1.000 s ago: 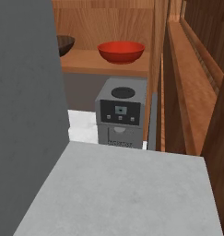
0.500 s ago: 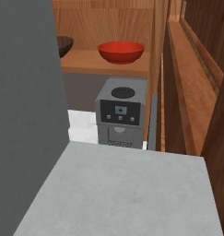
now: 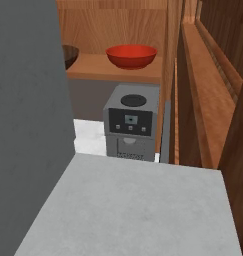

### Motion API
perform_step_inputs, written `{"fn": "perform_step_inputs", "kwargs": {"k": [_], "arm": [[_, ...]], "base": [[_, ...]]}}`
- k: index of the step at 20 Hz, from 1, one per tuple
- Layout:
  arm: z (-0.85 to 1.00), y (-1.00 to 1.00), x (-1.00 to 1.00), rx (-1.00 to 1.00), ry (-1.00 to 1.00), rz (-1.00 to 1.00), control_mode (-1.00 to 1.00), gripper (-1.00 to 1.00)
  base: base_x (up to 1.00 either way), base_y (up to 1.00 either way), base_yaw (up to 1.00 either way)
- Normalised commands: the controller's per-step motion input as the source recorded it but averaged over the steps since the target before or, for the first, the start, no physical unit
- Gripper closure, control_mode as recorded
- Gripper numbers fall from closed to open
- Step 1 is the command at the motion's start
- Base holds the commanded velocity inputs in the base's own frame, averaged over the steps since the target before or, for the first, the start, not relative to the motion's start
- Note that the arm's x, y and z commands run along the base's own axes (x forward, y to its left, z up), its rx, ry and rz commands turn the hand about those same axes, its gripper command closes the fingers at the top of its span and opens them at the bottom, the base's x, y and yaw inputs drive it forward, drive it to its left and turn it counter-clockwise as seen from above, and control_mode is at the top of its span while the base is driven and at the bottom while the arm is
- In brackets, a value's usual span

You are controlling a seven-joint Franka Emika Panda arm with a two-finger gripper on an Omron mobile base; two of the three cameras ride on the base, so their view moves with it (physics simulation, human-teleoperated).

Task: Move the bowls from the cabinet to the plates on the dining table.

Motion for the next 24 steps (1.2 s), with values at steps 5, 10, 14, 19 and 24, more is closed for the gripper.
{"fn": "perform_step_inputs", "kwargs": {"k": [5, 10, 14, 19, 24], "arm": [[0.00, -0.39, -0.78, 0.06, -0.04, -0.01, -1.00, 1.00], [0.00, -0.40, -0.73, 0.07, -0.02, -0.02, -1.00, 1.00], [0.00, -0.36, -0.58, 0.08, 0.00, -0.02, -1.00, 1.00], [0.00, -0.36, -0.42, 0.06, -0.03, 0.00, -1.00, 1.00], [0.00, -0.38, -0.42, 0.02, -0.05, 0.02, -1.00, 1.00]], "base": [[0.00, 0.00, 0.00], [0.00, 0.00, 0.00], [0.00, 0.00, 0.00], [0.00, 0.00, 0.00], [0.00, 0.00, 0.00]]}}
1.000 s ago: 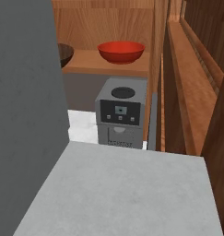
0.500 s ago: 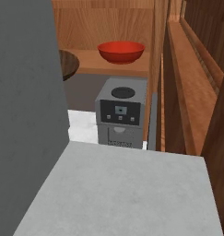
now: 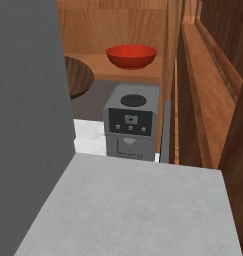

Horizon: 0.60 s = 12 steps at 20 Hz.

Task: Move the bowls from the cabinet to the plates on the dining table.

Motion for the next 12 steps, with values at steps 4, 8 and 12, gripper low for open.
{"fn": "perform_step_inputs", "kwargs": {"k": [4, 8, 12], "arm": [[0.00, -0.38, -0.36, 0.00, -0.01, 0.06, -1.00, 1.00], [0.00, -0.32, -0.26, 0.00, 0.00, 0.07, -1.00, 1.00], [0.07, -0.26, -0.23, -0.01, 0.03, 0.06, -1.00, 1.00]], "base": [[0.00, 0.00, 0.00], [0.00, 0.00, 0.00], [0.00, 0.00, 0.00]]}}
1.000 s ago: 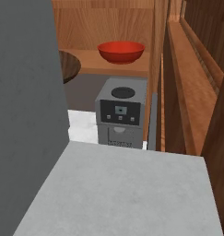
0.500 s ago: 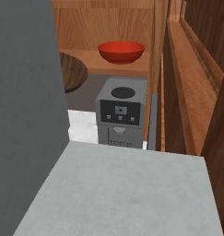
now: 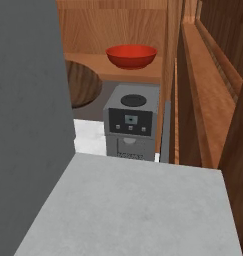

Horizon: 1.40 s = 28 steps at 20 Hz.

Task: Move the bowls from the cabinet to the plates on the dining table.

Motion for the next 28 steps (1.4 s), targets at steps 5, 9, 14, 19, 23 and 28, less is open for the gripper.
{"fn": "perform_step_inputs", "kwargs": {"k": [5, 9, 14, 19, 23, 28], "arm": [[0.13, -0.19, -0.22, -0.02, 0.08, 0.04, -1.00, 1.00], [0.04, -0.19, -0.13, -0.04, 0.07, 0.03, -1.00, 1.00], [0.00, -0.25, -0.09, -0.06, 0.04, 0.03, -1.00, 1.00], [0.00, -0.31, -0.03, -0.05, 0.01, 0.04, -1.00, 1.00], [0.00, -0.31, -0.02, -0.04, 0.00, 0.04, -1.00, 1.00], [0.00, -0.31, -0.03, -0.04, 0.00, 0.05, -1.00, 1.00]], "base": [[0.00, 0.00, 0.00], [0.00, 0.00, 0.00], [0.00, 0.00, 0.00], [0.00, 0.00, 0.00], [0.00, 0.00, 0.00], [0.00, 0.00, 0.00]]}}
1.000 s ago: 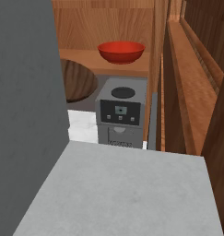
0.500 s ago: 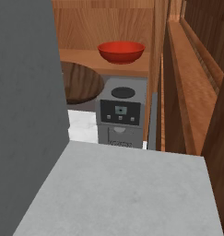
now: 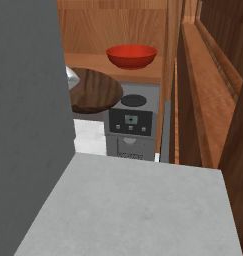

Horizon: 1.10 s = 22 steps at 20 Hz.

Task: Move the bowls from the cabinet to the plates on the dining table.

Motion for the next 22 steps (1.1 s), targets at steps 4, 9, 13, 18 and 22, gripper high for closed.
{"fn": "perform_step_inputs", "kwargs": {"k": [4, 9, 13, 18, 22], "arm": [[0.00, -0.27, -0.01, -0.04, 0.00, 0.04, -1.00, 1.00], [0.00, -0.22, 0.00, -0.03, 0.00, 0.03, -1.00, 1.00], [0.00, -0.10, -0.06, -0.01, 0.00, 0.00, -1.00, 1.00], [0.00, -0.08, -0.06, 0.00, 0.00, 0.00, -1.00, 1.00], [0.00, -0.04, -0.03, 0.00, 0.00, 0.00, -1.00, 1.00]], "base": [[0.00, 0.00, 0.00], [0.00, 0.00, 0.00], [0.00, 0.00, 0.00], [0.00, 0.00, 0.00], [0.00, 0.00, 0.00]]}}
